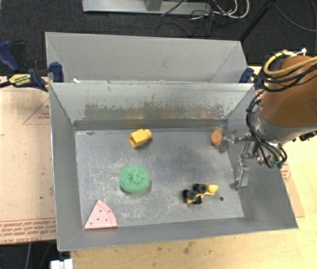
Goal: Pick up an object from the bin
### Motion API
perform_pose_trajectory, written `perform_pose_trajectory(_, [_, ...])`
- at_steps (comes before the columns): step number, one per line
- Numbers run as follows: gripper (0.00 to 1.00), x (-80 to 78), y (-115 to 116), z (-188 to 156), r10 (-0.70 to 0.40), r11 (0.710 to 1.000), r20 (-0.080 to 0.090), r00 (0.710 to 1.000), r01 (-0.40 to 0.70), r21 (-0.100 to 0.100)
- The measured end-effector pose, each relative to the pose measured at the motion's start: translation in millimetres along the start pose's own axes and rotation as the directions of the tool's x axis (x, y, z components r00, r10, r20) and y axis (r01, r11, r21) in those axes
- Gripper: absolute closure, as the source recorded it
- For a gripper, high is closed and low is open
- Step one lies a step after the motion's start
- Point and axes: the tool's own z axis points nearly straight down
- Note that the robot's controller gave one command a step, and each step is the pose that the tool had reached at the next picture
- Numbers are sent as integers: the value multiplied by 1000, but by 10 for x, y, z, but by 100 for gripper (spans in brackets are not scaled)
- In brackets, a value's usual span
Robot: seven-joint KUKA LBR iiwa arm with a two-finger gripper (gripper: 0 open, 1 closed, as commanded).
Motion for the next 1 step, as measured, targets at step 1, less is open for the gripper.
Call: perform_pose_trajectory(1, [0, -17, 3, -45, -2, 1000, 8, 1000, 2, 1])
